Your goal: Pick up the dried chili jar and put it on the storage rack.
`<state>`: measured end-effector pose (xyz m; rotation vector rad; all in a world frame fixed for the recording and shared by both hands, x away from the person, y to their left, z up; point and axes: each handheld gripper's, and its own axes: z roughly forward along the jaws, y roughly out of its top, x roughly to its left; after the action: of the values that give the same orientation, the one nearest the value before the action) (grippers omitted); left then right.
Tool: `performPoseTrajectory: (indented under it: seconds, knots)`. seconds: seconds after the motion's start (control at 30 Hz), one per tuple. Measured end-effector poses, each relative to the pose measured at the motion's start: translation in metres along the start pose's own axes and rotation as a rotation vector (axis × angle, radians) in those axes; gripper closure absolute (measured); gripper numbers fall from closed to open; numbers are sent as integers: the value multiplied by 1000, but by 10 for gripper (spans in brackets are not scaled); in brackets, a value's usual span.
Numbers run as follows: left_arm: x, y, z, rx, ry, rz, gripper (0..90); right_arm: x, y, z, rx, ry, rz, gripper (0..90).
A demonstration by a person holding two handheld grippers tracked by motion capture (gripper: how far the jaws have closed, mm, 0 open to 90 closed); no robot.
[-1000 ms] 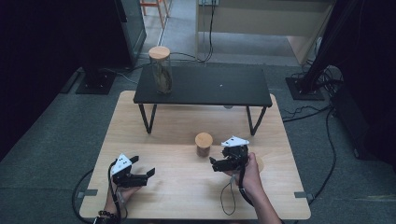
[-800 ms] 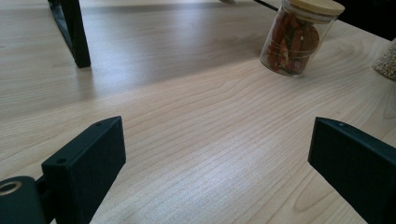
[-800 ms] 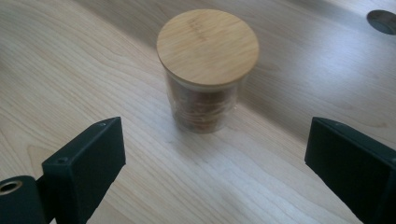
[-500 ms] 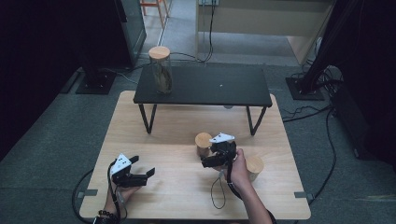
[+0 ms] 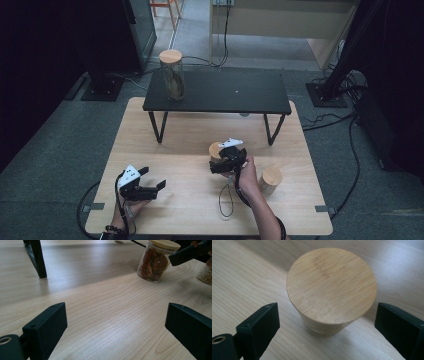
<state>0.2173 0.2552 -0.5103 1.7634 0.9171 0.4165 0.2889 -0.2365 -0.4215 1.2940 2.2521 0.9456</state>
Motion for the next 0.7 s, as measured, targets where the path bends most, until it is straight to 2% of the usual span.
performPoseTrajectory:
  seconds: [0.07, 0.17, 0.3, 0.53, 0.63, 0.7]
  knots:
    - [1, 0, 0, 0, -3, -2, 41, -1, 0, 2, -8, 10, 5, 46]
    - [1, 0, 0, -1, -4, -3, 42, 2, -1, 6, -18, -2, 2, 51]
    - [1, -1, -1, -4, -4, -4, 42, 10, 2, 11, -15, -36, -1, 104]
    - [1, -1, -1, -5, -5, -5, 42, 10, 6, 16, -7, -41, 22, 138]
    - [2, -1, -1, -6, -6, -6, 42, 14, 9, 19, 2, -65, 29, 157]
    - [2, -1, -1, -6, -8, -8, 42, 17, 7, 21, -8, -80, 23, 205]
